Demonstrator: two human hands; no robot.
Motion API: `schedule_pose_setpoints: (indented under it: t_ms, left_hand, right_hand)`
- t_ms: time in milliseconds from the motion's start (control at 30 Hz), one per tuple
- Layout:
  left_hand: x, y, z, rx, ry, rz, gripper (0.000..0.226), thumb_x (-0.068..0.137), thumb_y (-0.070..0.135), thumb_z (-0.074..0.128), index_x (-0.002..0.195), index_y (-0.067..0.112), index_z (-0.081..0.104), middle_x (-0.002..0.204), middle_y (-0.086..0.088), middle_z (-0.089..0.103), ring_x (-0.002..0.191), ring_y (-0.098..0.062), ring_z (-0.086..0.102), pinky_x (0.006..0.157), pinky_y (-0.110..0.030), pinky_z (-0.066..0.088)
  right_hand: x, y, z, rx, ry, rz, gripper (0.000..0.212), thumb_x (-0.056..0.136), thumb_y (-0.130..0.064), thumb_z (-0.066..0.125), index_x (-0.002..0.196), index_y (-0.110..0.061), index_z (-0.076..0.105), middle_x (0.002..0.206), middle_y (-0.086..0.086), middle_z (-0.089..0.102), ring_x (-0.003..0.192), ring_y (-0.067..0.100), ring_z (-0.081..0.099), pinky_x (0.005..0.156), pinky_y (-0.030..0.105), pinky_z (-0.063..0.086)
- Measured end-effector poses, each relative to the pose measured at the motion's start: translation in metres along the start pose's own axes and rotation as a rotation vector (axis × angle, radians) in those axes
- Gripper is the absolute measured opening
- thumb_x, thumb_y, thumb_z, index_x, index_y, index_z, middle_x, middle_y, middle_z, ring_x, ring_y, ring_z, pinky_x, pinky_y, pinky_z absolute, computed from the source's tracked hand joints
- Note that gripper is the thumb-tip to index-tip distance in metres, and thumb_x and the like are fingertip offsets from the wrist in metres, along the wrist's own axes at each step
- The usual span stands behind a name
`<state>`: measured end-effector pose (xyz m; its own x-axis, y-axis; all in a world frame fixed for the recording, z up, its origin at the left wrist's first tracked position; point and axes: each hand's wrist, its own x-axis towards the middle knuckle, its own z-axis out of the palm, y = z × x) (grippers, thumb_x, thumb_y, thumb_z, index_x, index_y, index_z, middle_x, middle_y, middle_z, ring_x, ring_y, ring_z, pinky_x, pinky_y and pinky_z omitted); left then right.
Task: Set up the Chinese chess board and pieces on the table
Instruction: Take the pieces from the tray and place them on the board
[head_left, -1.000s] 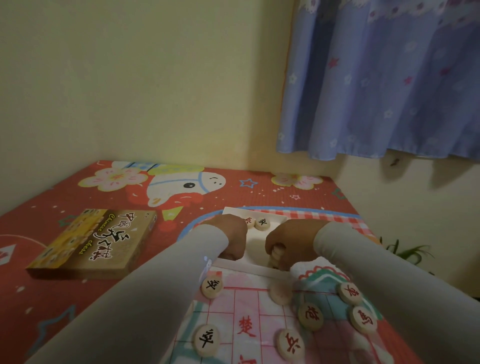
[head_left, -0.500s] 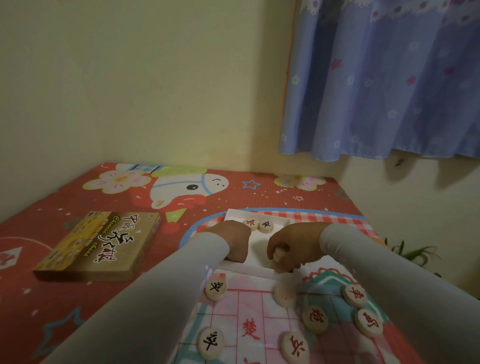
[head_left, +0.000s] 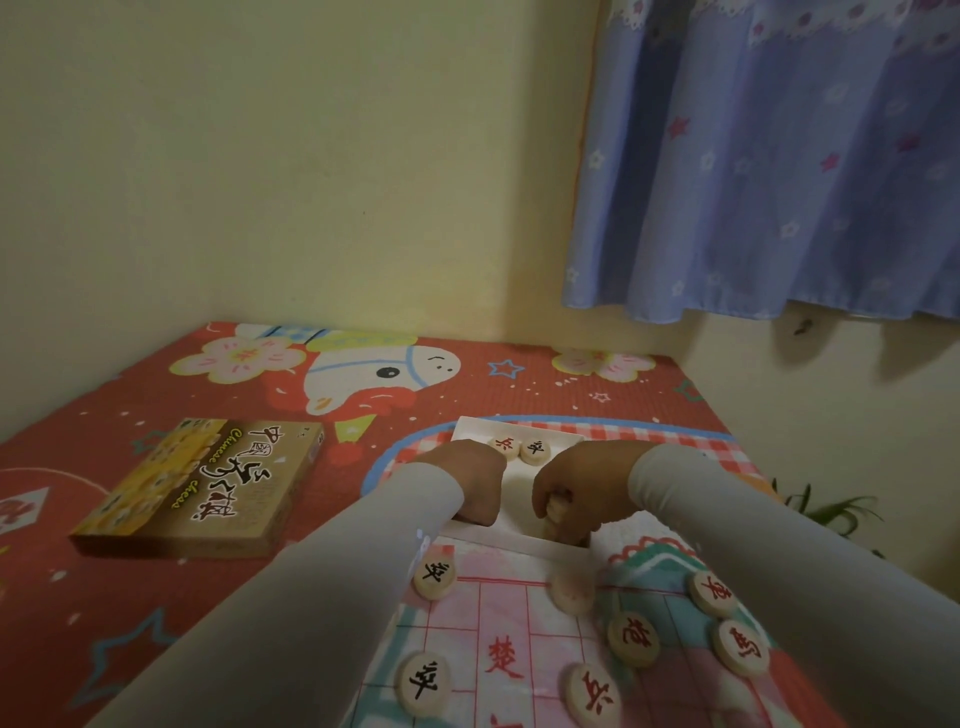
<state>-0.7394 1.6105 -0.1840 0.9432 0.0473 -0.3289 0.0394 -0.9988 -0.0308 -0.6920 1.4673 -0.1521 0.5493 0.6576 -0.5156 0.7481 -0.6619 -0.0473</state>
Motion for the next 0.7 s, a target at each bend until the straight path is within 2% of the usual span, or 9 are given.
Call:
schedule_pose_setpoints:
  t_ms: [100,333,467,567,700]
  left_hand:
    - [0.000,0.001,0.000,-0.020,0.001,-0.002,0.032,0.086,0.013,0.054,0.118,0.012,0.055,0.113,-0.007,0.061,0.090,-0.020,0.054,0.068,-0.026,0.043]
    - [0.000,0.002,0.000,-0.050,0.006,-0.009,0.032,0.085,0.012,0.055,0.117,0.013,0.054,0.095,-0.003,0.054,0.086,-0.019,0.052,0.068,-0.027,0.044]
    - [-0.001,0.001,0.000,-0.062,0.012,-0.005,0.032,0.086,0.013,0.055,0.118,0.013,0.053,0.104,-0.006,0.058,0.088,-0.020,0.051,0.067,-0.027,0.041]
    - [-0.001,0.001,0.001,-0.059,0.011,-0.001,0.032,0.086,0.013,0.055,0.118,0.012,0.053,0.112,-0.008,0.061,0.088,-0.020,0.052,0.066,-0.027,0.041]
    - [-0.002,0.002,-0.001,-0.095,0.010,-0.017,0.047,0.086,0.010,0.055,0.132,0.014,0.045,0.102,-0.004,0.054,0.086,-0.019,0.052,0.061,-0.024,0.040]
  right_hand:
    - [0.002,-0.002,-0.006,-0.071,-0.041,-0.002,0.034,0.087,-0.032,0.062,0.121,-0.030,0.058,0.094,-0.006,0.063,0.071,0.007,0.055,0.059,0.016,0.043]
    - [0.015,-0.006,-0.010,-0.207,-0.090,-0.004,0.031,0.086,-0.036,0.063,0.116,-0.029,0.060,0.101,-0.002,0.069,0.072,0.006,0.057,0.072,0.023,0.049]
    - [0.019,-0.004,-0.006,-0.206,-0.085,0.020,0.031,0.084,-0.037,0.063,0.114,-0.030,0.062,0.109,-0.002,0.067,0.087,0.012,0.060,0.075,0.024,0.050]
    - [0.021,-0.005,-0.004,-0.182,-0.028,0.017,0.032,0.084,-0.032,0.063,0.116,-0.028,0.062,0.107,-0.005,0.063,0.088,0.014,0.057,0.073,0.023,0.046]
    - [0.029,-0.002,0.003,-0.137,0.123,0.051,0.045,0.084,-0.026,0.063,0.127,-0.028,0.052,0.116,-0.002,0.056,0.098,0.019,0.054,0.078,0.027,0.046]
